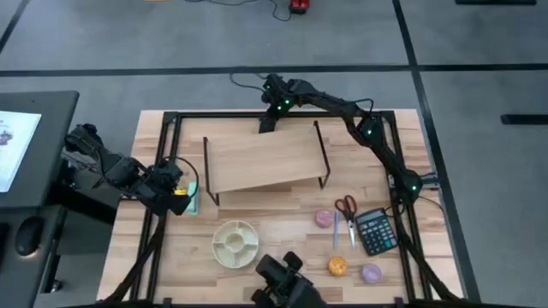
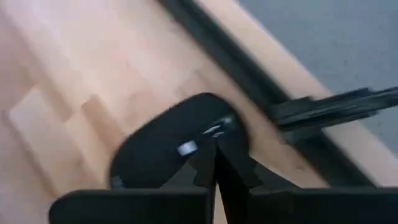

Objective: Stock shelves
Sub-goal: Remove the black mouse from under the shelf

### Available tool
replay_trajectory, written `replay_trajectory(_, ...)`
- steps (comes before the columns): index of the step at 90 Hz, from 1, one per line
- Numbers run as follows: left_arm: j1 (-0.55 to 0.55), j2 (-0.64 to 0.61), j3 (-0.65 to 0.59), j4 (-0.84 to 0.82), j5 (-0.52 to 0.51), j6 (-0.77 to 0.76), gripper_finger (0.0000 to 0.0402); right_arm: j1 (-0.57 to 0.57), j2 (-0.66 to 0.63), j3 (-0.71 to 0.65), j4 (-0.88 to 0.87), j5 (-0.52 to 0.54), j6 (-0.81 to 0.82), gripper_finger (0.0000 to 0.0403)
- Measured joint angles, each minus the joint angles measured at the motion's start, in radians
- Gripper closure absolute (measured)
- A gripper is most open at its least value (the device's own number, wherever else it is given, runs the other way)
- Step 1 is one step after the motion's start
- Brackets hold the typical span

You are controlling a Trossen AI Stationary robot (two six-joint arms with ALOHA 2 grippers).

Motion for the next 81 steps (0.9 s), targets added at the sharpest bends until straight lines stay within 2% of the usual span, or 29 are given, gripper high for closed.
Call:
replay_trajectory(16,0.0,0.0,0.0,-0.004,0.0,0.005,0.0144,-0.024,0.041,0.0,-0.03,-0.084,-0.035,0.0403)
replay_trajectory(36,0.0,0.0,0.0,-0.007,0.0,0.016,0.0144,-0.027,0.043,-0.002,-0.016,-0.154,-0.164,0.0403)
replay_trajectory(58,0.0,0.0,0.0,-0.034,0.011,0.016,0.0144,-0.051,0.044,0.013,-0.014,-0.377,-0.363,0.0403)
replay_trajectory(81,0.0,0.0,0.0,-0.07,0.011,0.016,0.0144,-0.073,0.043,0.034,0.136,-0.324,-0.276,0.0403)
